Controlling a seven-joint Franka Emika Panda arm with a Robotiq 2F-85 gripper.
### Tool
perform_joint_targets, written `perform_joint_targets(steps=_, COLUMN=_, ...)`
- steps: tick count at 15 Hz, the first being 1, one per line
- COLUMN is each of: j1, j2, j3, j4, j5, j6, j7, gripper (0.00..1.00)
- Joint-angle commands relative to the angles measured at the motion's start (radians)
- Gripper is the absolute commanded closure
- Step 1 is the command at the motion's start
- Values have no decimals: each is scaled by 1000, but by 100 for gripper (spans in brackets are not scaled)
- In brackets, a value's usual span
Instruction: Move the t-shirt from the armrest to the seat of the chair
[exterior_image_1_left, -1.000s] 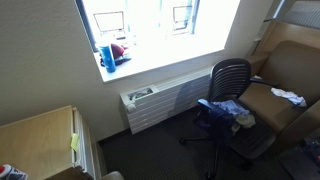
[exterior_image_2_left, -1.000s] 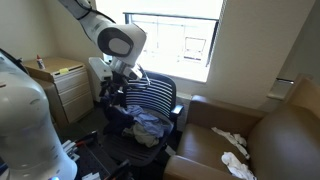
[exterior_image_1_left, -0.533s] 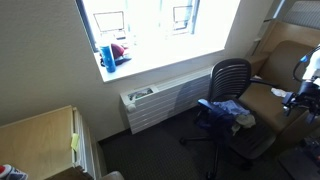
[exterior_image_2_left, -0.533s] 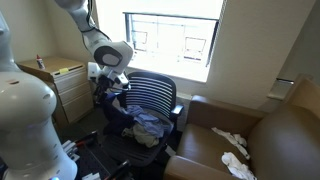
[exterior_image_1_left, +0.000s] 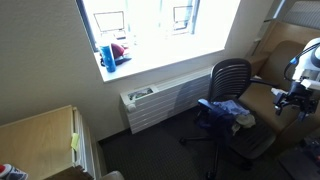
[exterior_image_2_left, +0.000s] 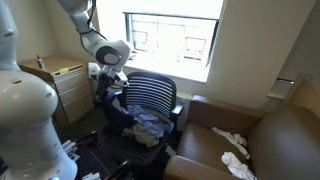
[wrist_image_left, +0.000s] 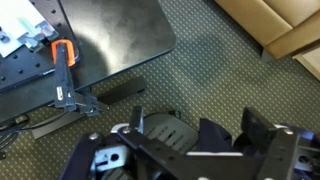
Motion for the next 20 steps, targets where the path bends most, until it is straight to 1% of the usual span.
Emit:
perform_joint_targets(steps=1, j1=-53, j2=131, j3=-23, j4=75, j5=119, j6=92, j7=-13, gripper=0)
perform_joint_targets(steps=3, j1=-80, j2=246, j3=-35, j4=169, j5=208, j6=85, j7=-34, gripper=0)
perform_joint_targets(steps=4, j1=-84, j2=299, j3=-39, j4=213, j5=247, j6=115, j7=-17, gripper=0)
perform_joint_targets(steps=7, j1=-87, j2=459, j3=-43, j4=368, j5=344, j6=131, j7=47, gripper=0)
perform_joint_targets(steps=8, j1=-67, j2=506, j3=-41, j4=403, j5=352, j6=139, j7=69, gripper=0)
perform_joint_targets(steps=9, j1=-62, j2=545, j3=-35, j4=439, j5=340, j6=84, j7=65, gripper=0)
perform_joint_targets(steps=10, j1=-68, j2=456, j3=-57, j4=358, j5=326, j6=108, j7=38, gripper=0)
perform_joint_targets(steps=11, j1=-63, j2=493, j3=-55, j4=384, j5=326, j6=106, j7=41, gripper=0)
perform_joint_targets(steps=12, j1=-59, j2=503, j3=-55, j4=389, j5=325, j6=108, j7=41, gripper=0)
perform_joint_targets(steps=14, j1=-59, j2=496, j3=-59, j4=387, j5=325, j6=108, j7=41, gripper=0)
perform_joint_targets(steps=15, j1=-54, j2=461, j3=-61, j4=347, j5=364, j6=181, j7=45, gripper=0)
perform_joint_targets(steps=16, j1=-55, j2=464, j3=-51, j4=341, j5=403, j6=229, j7=36, gripper=0)
perform_joint_targets(steps=17, j1=-30, j2=497, j3=-43, j4=359, j5=433, j6=298, j7=61, gripper=0)
perform_joint_targets(steps=18, j1=35, j2=552, j3=-50, j4=390, j5=401, j6=382, j7=104, gripper=0)
perform_joint_targets(steps=19, j1=74, j2=584, j3=-43, j4=411, j5=377, j6=423, j7=124, gripper=0)
perform_joint_targets(steps=20, j1=129, j2=615, j3=-40, j4=429, j5=326, j6=456, j7=156, gripper=0)
